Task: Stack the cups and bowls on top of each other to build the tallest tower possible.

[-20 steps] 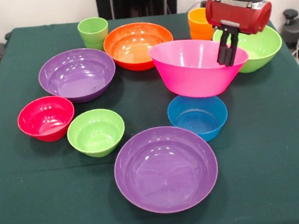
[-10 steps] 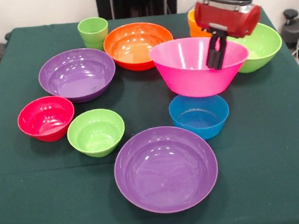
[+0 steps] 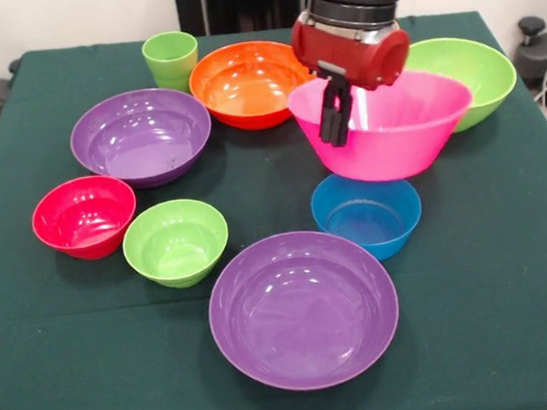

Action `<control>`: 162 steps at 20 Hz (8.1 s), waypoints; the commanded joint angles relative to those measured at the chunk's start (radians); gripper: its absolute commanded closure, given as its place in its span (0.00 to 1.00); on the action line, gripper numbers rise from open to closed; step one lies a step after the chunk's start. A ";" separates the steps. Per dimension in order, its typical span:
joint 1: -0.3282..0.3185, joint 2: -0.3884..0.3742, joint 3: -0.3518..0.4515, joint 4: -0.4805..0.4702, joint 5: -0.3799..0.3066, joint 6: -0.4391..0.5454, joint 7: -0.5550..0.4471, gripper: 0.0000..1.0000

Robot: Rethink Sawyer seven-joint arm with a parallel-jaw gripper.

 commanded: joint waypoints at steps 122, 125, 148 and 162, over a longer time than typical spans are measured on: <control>0.395 0.278 -0.348 -0.052 0.607 0.216 0.395 0.00; 0.393 0.281 -0.348 -0.050 0.608 0.208 0.386 0.00; 0.431 0.175 -0.424 -0.084 0.587 0.414 0.414 0.00; 0.399 0.223 -0.427 -0.136 0.592 0.396 0.388 0.00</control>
